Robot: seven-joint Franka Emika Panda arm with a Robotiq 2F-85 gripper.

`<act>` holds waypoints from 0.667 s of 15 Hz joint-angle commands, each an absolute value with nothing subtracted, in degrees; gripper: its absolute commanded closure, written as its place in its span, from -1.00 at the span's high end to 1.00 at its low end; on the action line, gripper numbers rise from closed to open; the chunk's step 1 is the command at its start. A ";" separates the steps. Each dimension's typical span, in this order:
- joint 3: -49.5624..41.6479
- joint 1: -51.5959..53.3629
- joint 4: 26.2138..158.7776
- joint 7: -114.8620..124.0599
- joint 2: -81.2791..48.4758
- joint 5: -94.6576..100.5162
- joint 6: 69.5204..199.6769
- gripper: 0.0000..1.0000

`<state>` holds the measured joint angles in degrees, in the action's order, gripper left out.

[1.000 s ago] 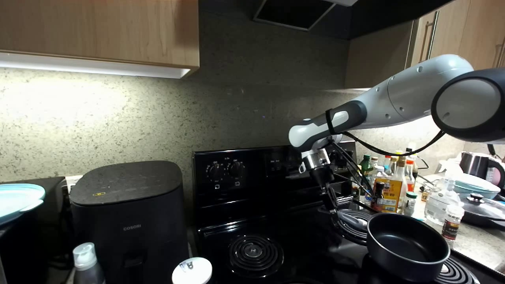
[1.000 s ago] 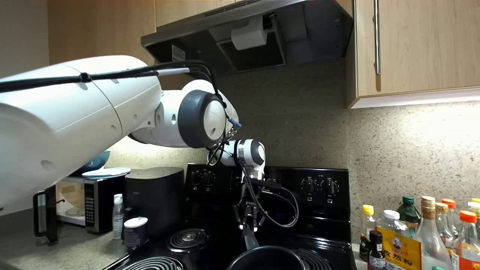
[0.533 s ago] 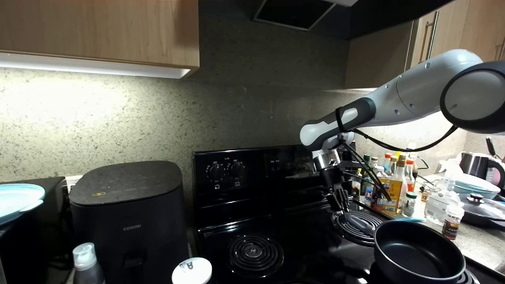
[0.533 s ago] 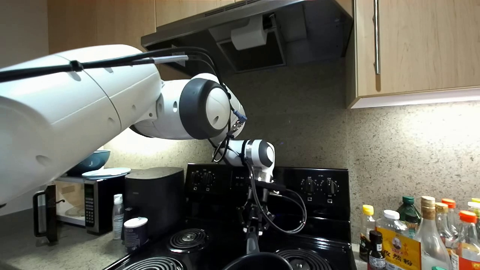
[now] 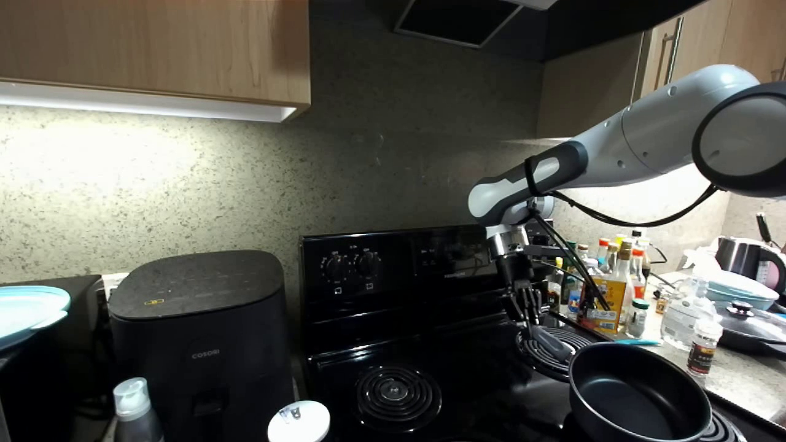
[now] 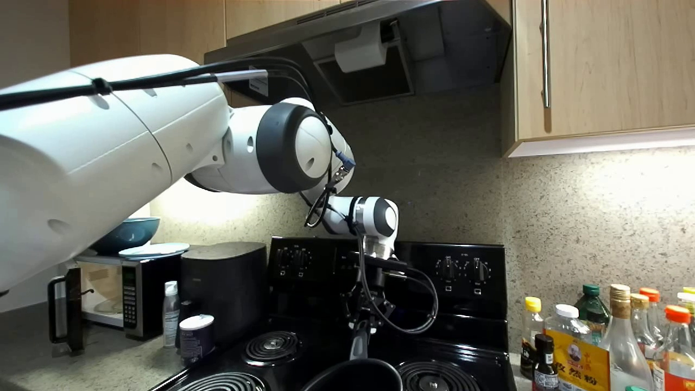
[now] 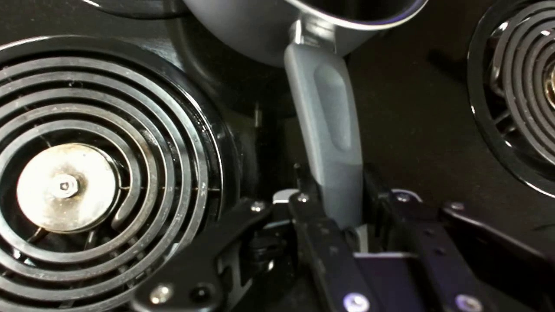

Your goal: Move the pot from the right top plate to the right bottom plate of the stove

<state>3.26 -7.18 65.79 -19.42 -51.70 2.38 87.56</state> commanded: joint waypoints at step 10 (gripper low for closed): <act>1.80 -6.75 64.04 -20.71 -52.62 2.59 85.20 -0.75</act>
